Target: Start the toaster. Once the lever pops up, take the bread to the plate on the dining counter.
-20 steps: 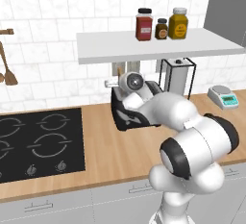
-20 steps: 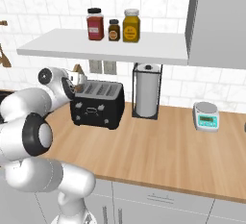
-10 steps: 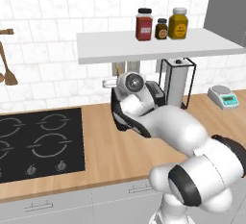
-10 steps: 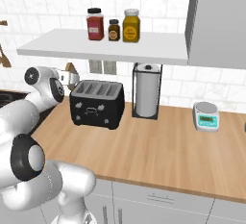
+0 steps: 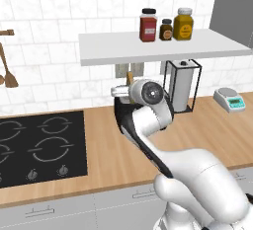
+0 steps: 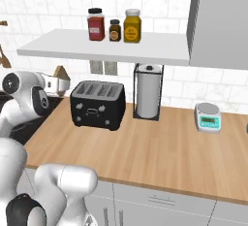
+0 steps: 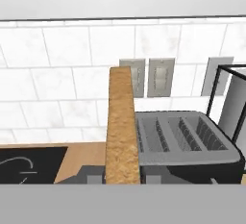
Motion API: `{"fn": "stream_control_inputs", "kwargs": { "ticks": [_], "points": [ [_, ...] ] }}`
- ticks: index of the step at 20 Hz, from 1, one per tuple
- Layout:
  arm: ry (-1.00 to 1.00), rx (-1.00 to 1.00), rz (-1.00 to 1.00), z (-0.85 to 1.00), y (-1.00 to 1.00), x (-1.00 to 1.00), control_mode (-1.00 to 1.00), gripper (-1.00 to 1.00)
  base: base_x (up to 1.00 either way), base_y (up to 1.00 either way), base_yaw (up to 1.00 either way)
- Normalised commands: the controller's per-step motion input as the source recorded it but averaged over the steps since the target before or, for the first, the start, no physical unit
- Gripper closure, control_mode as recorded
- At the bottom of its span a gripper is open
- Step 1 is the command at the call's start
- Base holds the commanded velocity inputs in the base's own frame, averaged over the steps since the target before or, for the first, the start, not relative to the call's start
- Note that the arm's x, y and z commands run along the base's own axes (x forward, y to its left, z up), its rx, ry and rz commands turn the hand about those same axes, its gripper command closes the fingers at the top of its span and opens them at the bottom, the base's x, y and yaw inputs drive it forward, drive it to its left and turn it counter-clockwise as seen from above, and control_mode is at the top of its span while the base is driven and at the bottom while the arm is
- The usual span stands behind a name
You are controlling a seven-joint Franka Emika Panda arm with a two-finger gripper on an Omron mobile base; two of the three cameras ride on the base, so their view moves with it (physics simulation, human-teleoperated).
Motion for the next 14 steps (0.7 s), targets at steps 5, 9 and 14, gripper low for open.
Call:
{"fn": "stream_control_inputs", "kwargs": {
  "ticks": [5, 9, 14],
  "points": [
    [0.20, 0.00, -0.02, 0.50, -0.01, -1.00, -1.00, 1.00, 0.00, 0.00, 0.00],
    [0.13, 0.00, 0.00, 0.13, -0.17, -1.00, -1.00, 1.00, 0.00, 0.00, 0.00],
    [0.15, 0.00, 0.00, 0.00, -0.48, -0.96, -1.00, 1.00, 0.00, 0.00, 0.00]
  ]
}}
